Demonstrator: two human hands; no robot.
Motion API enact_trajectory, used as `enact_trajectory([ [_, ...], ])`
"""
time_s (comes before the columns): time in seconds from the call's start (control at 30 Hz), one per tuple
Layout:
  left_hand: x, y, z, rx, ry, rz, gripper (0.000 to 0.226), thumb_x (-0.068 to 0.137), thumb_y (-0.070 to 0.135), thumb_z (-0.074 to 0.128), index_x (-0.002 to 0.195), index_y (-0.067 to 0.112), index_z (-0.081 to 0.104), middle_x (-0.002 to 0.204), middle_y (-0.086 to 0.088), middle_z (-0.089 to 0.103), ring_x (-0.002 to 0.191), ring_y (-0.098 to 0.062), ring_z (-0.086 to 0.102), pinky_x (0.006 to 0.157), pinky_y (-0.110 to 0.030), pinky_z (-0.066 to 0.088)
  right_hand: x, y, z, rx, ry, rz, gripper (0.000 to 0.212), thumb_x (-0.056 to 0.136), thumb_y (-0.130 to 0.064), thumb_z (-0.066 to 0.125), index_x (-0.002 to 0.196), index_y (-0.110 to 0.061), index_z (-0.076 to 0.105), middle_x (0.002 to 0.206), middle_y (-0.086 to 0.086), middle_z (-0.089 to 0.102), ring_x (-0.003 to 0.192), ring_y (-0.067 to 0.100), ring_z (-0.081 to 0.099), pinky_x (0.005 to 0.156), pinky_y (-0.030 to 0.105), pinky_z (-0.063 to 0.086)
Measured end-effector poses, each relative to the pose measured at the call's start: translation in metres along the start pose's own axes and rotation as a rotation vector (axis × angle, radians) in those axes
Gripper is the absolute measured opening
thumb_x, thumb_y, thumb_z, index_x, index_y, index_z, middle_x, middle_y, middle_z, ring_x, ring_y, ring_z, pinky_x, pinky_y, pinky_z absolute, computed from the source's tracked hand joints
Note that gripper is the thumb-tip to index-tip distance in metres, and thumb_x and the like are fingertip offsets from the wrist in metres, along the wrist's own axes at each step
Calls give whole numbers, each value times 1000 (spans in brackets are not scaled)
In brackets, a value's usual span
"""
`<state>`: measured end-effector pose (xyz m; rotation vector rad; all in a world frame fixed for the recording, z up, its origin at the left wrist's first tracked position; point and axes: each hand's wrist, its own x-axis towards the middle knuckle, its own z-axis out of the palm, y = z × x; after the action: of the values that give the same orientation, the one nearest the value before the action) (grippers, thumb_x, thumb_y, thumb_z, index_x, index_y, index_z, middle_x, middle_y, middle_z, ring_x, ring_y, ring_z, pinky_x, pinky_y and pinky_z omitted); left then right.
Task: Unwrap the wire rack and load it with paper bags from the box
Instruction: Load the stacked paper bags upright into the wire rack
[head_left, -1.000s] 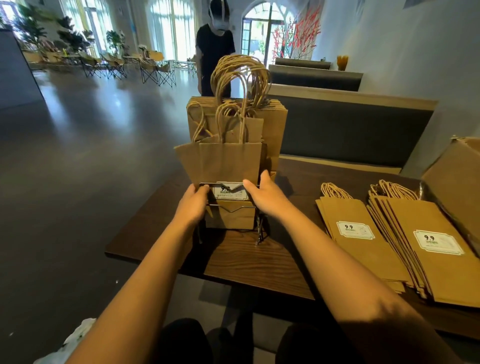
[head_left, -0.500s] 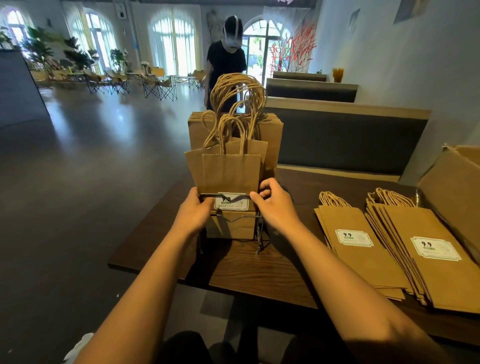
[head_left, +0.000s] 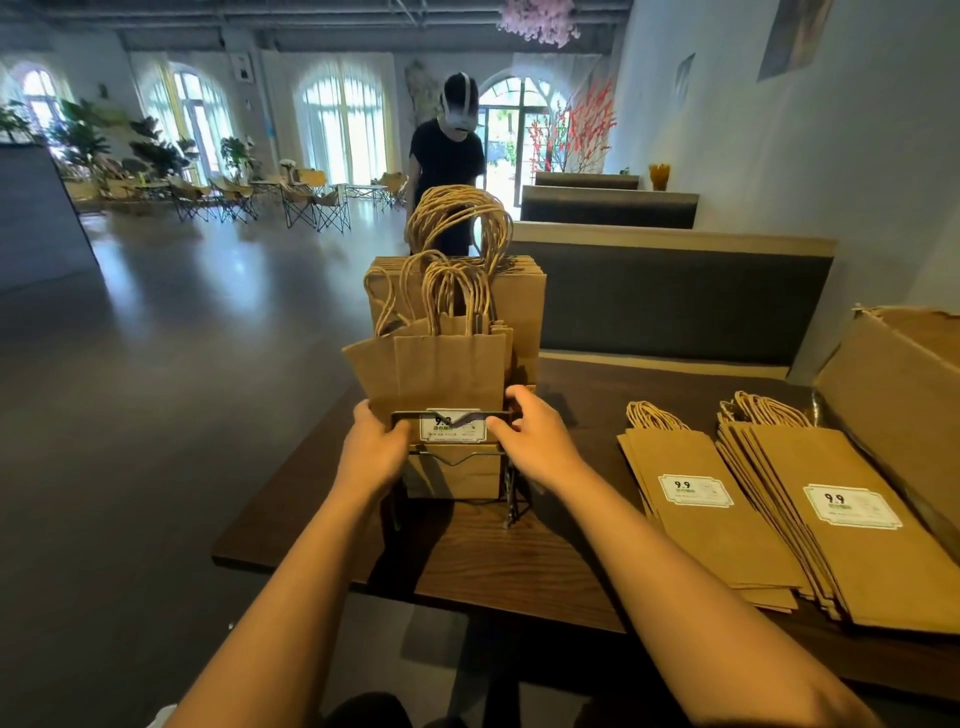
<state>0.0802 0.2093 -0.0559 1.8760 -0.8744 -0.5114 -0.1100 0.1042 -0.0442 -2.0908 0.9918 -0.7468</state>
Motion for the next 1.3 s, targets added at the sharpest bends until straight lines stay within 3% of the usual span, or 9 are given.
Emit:
enact_trajectory([
  [0.1, 8, -6, 7, 37, -79, -36, 53, 88, 43, 61, 134, 23, 44, 124, 3, 62, 110, -21, 60, 95, -42, 49, 2, -3, 5, -36, -19, 2, 50, 99, -39, 60, 144, -22, 48, 139, -6, 55, 127, 14, 53, 105, 36, 48],
  [0.27, 66, -51, 18, 139, -160, -53, 65, 64, 60, 61, 124, 34, 59, 112, 13, 71, 99, -12, 69, 92, -45, 56, -3, -2, 7, 78, -175, 133, 76, 103, -42, 55, 163, -20, 15, 165, 2, 28, 151, 22, 28, 118, 39, 30],
  [0.4, 86, -60, 19, 128, -175, -44, 71, 58, 56, 67, 123, 29, 65, 120, 3, 71, 107, -19, 68, 98, -47, 56, -3, 6, 1, 121, -123, 155, 68, 102, -41, 56, 159, -21, 24, 155, 4, 43, 139, 23, 45, 108, 35, 41],
  [0.5, 39, -23, 5, 71, -64, -36, 69, 63, 53, 61, 125, 23, 63, 126, -6, 62, 119, -30, 59, 103, -52, 52, -3, 14, -6, 226, -17, 187, 48, 104, -32, 55, 148, -20, 41, 119, -1, 63, 96, 10, 62, 73, 21, 50],
  [0.67, -22, 16, -1, -143, 264, -19, 67, 92, 34, 61, 152, 18, 36, 153, -12, 32, 143, -36, 30, 116, -55, 33, -4, 34, -27, 357, 132, 276, 21, 108, -32, 43, 123, -22, 55, 111, 2, 63, 90, 16, 60, 80, 35, 54],
  [0.83, -53, 44, 21, -147, 573, 216, 41, 85, 14, 63, 121, 18, 44, 135, -7, 38, 127, -29, 36, 100, -47, 31, -13, 57, -54, 387, 243, 342, 13, 105, -34, 46, 105, -29, 58, 112, 2, 63, 88, 17, 59, 76, 35, 52],
  [1.0, -74, 51, 62, -88, 527, 433, 17, 86, 10, 63, 94, 20, 52, 109, 2, 45, 107, -16, 40, 91, -37, 34, -29, 82, -77, 322, 287, 432, 17, 103, -33, 50, 111, -23, 62, 105, 2, 64, 93, 19, 59, 84, 39, 53],
  [1.13, -80, 45, 96, -84, 369, 532, 12, 86, 4, 60, 84, 15, 56, 94, 0, 53, 86, -19, 52, 77, -42, 49, -38, 105, -88, 243, 304, 476, 17, 98, -33, 58, 113, -27, 63, 122, -3, 64, 105, 18, 59, 94, 42, 53],
  [1.3, -84, 39, 133, 11, 274, 567, 9, 86, 6, 59, 83, 14, 59, 88, 0, 55, 78, -16, 51, 70, -34, 41, -57, 134, -99, -285, 290, 549, 36, 96, -41, 58, 132, -32, 54, 136, 4, 57, 129, 32, 48, 107, 45, 40],
])
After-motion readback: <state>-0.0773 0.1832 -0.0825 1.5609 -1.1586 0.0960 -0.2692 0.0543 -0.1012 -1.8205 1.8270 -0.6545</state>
